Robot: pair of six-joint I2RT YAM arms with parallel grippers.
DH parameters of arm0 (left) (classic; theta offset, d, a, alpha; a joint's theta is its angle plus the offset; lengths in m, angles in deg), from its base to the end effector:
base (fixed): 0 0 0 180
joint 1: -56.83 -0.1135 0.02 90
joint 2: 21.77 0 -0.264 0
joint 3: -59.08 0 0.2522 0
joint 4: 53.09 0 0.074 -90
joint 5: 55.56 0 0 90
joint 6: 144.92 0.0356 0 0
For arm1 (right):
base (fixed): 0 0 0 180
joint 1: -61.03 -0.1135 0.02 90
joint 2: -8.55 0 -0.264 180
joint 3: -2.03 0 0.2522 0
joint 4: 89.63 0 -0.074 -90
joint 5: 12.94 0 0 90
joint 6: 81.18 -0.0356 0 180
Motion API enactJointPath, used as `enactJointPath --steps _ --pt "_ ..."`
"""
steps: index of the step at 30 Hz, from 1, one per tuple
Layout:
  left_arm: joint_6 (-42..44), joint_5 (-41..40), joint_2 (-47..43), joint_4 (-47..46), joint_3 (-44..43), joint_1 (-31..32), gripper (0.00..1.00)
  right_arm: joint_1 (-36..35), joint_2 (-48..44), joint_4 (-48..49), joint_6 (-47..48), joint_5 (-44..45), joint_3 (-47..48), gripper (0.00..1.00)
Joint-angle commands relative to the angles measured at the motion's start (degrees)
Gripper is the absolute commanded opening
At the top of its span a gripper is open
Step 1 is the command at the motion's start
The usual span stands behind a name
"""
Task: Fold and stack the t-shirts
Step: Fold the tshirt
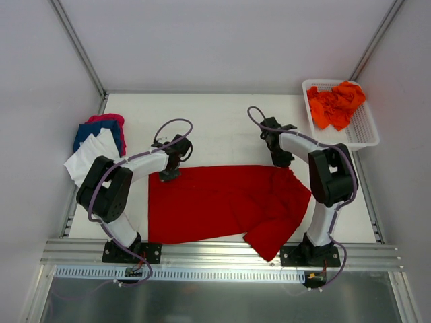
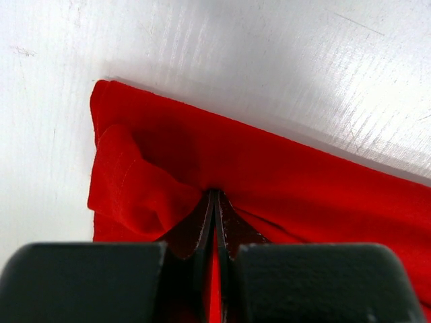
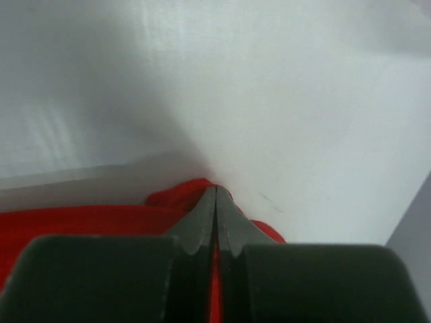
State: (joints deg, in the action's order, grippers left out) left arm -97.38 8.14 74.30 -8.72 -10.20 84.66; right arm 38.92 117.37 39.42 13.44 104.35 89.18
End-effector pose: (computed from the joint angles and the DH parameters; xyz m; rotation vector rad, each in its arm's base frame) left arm 0.2791 -0.1295 0.1621 -0.4315 2.5687 0.2486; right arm 0.3500 0.1246 0.1694 -0.5293 2.6634 -0.5880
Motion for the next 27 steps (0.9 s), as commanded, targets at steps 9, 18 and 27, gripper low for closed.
enactJointPath --steps 9,18,27 --pt "-0.26 -2.35 2.28 1.91 0.51 -0.15 0.00 5.58 -6.68 -10.62 3.20 8.65 2.90 0.01" --pt "0.01 -1.73 0.70 1.91 0.77 -0.59 0.00 6.11 -17.58 -3.33 2.59 -13.21 -0.26 0.00" --pt "-0.34 -1.12 1.22 1.91 1.12 -0.59 0.00 4.27 -14.51 -2.63 1.71 -20.35 1.59 0.29"
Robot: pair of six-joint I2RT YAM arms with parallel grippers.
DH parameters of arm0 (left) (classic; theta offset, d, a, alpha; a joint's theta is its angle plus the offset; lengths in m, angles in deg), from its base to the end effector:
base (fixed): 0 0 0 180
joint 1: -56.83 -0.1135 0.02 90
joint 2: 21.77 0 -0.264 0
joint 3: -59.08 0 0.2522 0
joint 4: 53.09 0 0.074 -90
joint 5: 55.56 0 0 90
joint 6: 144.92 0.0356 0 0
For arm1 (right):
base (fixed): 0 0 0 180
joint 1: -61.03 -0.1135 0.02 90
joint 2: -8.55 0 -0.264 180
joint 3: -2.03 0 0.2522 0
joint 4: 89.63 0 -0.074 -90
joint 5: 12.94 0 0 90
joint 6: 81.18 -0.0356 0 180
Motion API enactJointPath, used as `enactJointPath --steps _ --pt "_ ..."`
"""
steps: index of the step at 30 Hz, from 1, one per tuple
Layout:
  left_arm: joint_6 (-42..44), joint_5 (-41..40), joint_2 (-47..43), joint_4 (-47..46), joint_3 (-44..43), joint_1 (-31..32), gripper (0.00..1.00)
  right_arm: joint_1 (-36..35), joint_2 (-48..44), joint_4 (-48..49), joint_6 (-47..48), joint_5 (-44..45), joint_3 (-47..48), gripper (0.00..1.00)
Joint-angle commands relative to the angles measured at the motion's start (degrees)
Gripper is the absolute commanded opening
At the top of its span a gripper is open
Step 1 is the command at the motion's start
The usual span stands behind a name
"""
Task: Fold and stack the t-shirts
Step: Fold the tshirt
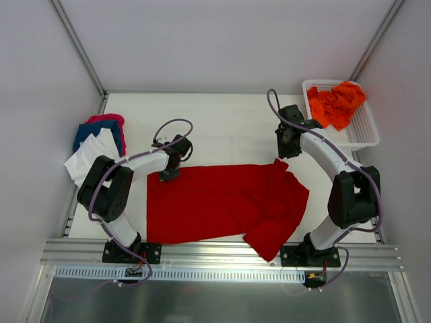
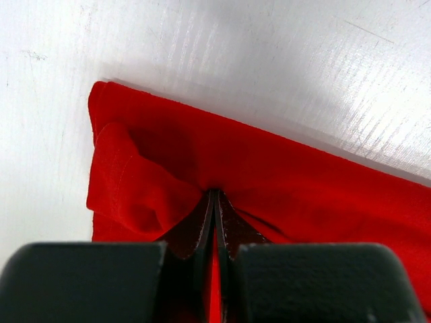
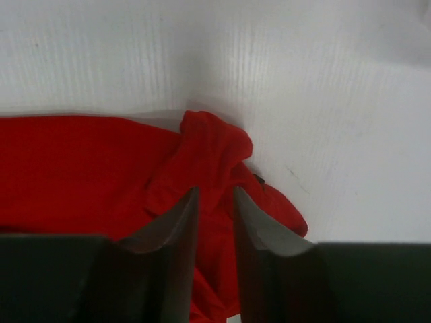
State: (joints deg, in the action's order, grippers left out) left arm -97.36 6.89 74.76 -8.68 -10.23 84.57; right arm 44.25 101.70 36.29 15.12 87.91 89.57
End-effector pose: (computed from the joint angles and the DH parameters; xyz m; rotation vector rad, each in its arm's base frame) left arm 0.2799 -0.1286 0.1602 -0.4339 2.5600 0.2793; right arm 0.3279 0.0919 0.2584 -0.4534 2.5537 -0.1811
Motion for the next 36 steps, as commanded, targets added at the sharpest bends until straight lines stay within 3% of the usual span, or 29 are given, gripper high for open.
enactJointPath --steps 1,2,3,6,17,22,26,27,36 --pt "-0.28 0.22 0.68 1.78 1.23 -0.41 0.00 -1.59 1.60 0.67 0.02 -3.91 1.02 0.32" --pt "-0.37 0.13 0.68 1.78 1.23 -0.50 0.00 -1.85 2.12 0.94 -0.06 -3.82 0.84 0.34" --pt "-0.28 0.13 0.68 1.69 1.23 -0.41 0.00 -2.21 3.09 1.11 -0.15 -3.65 0.67 0.44" --pt "-0.28 0.22 0.94 1.69 1.06 -0.41 0.00 -2.91 4.93 3.13 -0.68 -3.99 0.31 0.58" --pt "0.16 -0.22 1.12 1.87 1.06 -0.41 0.00 -4.14 10.22 3.75 -1.12 -3.56 2.25 0.58" --pt "0.07 -0.13 1.11 1.87 1.15 -0.41 0.00 -4.23 10.13 2.09 -0.33 0.04 2.42 0.43" --pt "-0.19 0.04 1.47 1.78 1.15 -0.50 0.00 -4.23 8.99 1.03 -0.07 2.24 2.51 0.04" --pt "-0.19 0.13 1.64 1.69 1.06 -0.50 0.00 -4.23 8.72 0.77 -0.07 2.77 2.51 0.01" --pt "-0.63 1.10 1.73 1.69 1.76 -1.55 0.00 -3.01 9.16 -2.22 1.60 9.88 4.00 0.01"
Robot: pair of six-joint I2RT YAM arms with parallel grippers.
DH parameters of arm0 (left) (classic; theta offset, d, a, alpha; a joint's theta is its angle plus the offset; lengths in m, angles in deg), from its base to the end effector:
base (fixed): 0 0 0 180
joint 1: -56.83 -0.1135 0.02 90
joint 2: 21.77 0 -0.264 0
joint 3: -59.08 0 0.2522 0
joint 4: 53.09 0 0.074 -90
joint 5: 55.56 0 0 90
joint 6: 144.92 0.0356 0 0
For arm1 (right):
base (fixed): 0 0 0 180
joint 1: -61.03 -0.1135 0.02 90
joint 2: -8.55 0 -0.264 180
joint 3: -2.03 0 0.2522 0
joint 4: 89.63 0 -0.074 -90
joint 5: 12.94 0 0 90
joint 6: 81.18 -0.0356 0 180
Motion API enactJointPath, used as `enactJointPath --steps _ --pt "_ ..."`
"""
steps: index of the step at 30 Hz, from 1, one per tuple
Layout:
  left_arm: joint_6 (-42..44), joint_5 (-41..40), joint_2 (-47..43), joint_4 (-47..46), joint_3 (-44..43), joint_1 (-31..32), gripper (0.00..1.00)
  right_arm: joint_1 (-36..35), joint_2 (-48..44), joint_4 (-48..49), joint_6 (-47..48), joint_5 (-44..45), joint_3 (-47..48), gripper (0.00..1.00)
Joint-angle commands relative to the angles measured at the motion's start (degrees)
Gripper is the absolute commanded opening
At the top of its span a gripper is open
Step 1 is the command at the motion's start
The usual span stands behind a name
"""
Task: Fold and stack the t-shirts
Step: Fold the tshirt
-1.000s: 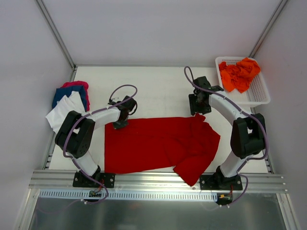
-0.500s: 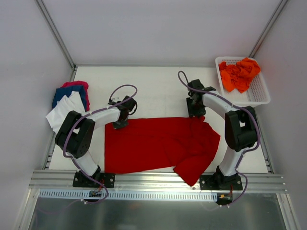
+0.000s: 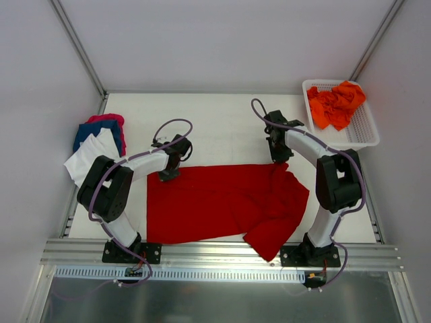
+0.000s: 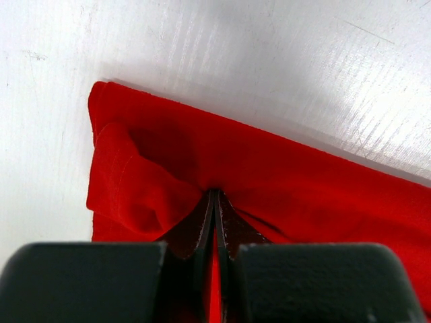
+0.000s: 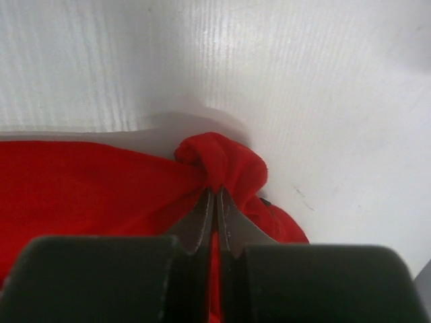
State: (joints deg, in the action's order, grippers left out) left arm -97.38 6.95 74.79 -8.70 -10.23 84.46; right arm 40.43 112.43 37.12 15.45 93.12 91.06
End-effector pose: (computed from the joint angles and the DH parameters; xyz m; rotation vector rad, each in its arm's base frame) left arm 0.2802 -0.1281 0.1601 -0.4367 2.5604 0.2789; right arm 0.3474 0.1201 0.2048 -0.5666 2.6538 -0.3160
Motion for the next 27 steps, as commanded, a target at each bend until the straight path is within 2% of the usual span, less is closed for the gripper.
enactJointPath --steps 1,11,23,26,27 --pt "-0.52 1.29 1.53 1.71 1.85 -1.97 0.00 1.09 -1.48 -3.32 1.28 5.04 2.61 0.00" --pt "0.01 1.64 -0.49 1.62 3.08 -3.91 0.00 8.28 -1.57 -4.55 2.86 9.26 2.17 0.00" --pt "0.71 2.08 -0.58 1.71 2.64 -6.02 0.00 12.69 3.08 -6.83 4.88 10.05 11.73 0.00" --pt "0.71 2.08 -0.49 1.62 2.73 -6.19 0.00 12.78 5.45 -9.02 5.41 10.31 14.90 0.04" --pt "0.62 2.00 -0.40 1.71 2.81 -6.19 0.00 12.78 6.77 -9.21 5.41 10.66 15.17 0.11"
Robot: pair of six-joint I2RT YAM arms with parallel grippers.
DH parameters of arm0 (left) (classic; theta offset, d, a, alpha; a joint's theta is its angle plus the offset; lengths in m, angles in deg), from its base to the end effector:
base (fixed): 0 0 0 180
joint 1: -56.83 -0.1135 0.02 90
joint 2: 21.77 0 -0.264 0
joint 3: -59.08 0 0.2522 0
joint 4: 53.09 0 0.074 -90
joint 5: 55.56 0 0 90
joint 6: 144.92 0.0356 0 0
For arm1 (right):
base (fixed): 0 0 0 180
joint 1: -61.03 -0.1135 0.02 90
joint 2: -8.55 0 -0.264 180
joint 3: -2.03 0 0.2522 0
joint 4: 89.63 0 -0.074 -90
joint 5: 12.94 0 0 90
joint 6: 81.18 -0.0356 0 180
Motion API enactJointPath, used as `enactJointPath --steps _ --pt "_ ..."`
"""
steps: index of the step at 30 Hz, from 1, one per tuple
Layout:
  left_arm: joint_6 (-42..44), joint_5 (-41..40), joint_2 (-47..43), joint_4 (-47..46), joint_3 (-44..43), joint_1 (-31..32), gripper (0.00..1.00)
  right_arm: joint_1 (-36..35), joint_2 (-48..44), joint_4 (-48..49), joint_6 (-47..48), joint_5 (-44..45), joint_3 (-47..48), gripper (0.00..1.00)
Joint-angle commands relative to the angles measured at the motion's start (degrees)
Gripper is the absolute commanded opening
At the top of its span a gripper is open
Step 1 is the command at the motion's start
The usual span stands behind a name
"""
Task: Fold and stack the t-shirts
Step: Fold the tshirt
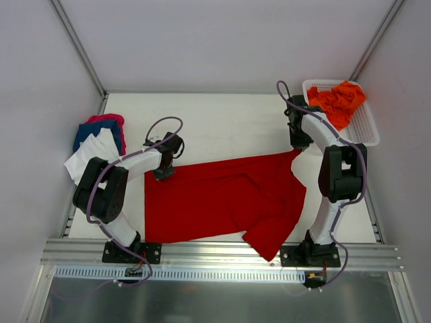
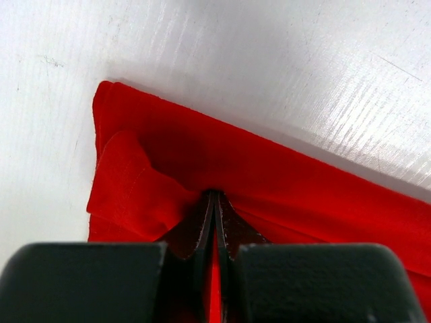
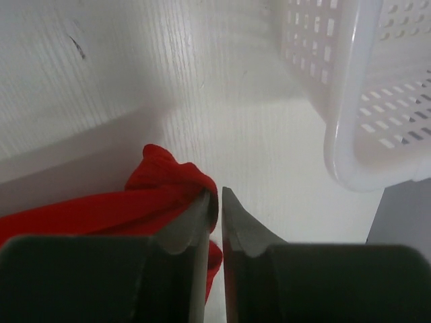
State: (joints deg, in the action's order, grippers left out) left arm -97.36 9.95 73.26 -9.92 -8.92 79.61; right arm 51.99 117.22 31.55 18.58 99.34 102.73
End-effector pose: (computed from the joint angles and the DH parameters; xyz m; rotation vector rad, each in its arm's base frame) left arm 0.2859 -0.1040 0.1618 -0.5442 2.5602 0.2322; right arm 0.3936 0.0490 0.2304 -0.3323 2.6738 -0.5336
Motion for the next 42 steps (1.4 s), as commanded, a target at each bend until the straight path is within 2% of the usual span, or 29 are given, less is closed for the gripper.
enactJointPath --steps 1,3,5,6,7,8,13,17,25,28,33,35,40,42 --pt "0.69 -0.91 1.13 2.85 1.50 -1.34 0.00 1.30 2.34 -3.72 2.46 4.52 3.59 0.15" --pt "0.69 -0.91 1.04 2.93 1.77 -1.34 0.00 1.39 3.13 -3.72 2.19 4.52 3.68 0.30" --pt "0.60 -1.00 0.78 2.94 1.85 -1.43 0.00 1.83 3.92 -3.63 1.93 4.87 3.68 0.39" --pt "0.77 -1.00 0.52 3.02 1.94 -1.43 0.00 2.09 4.19 -3.72 1.84 5.48 3.85 0.53" --pt "0.69 -1.08 0.43 2.94 2.03 -1.52 0.00 2.27 4.36 -3.72 1.67 6.27 3.77 0.60" --pt "0.77 -1.09 0.25 3.02 2.03 -1.52 0.00 2.36 4.28 -3.63 1.58 7.85 3.77 0.64" --pt "1.21 -1.26 -0.98 3.11 2.38 -1.87 0.00 3.24 1.30 -3.20 1.05 8.83 2.54 0.64" --pt "1.13 -1.70 -2.12 3.20 2.65 -2.04 0.00 3.24 -3.71 -2.93 0.44 6.47 0.70 0.64" --pt "1.04 -6.00 -8.18 5.48 2.30 -2.04 0.00 3.24 -16.97 -4.69 -0.62 7.78 0.25 0.66" --pt "1.65 -7.50 -10.03 7.24 0.72 -2.04 0.00 3.32 -19.71 -4.86 -0.45 7.07 0.16 0.75" --pt "1.31 -7.68 -11.17 9.17 -0.87 -2.04 0.00 3.59 -16.56 -7.84 -0.61 4.97 2.71 0.76" --pt "0.60 -6.98 -12.22 9.61 -0.08 -2.04 0.00 3.41 -16.81 -6.80 -1.49 -0.73 0.79 0.75" --pt "-0.02 -6.01 -14.08 9.61 1.42 -1.78 0.00 2.89 -22.52 2.24 -4.66 -18.46 -10.97 0.75" --pt "0.33 -5.75 -12.85 9.53 0.89 -1.52 0.00 1.49 -24.11 5.05 -5.88 -20.52 -13.71 0.75"
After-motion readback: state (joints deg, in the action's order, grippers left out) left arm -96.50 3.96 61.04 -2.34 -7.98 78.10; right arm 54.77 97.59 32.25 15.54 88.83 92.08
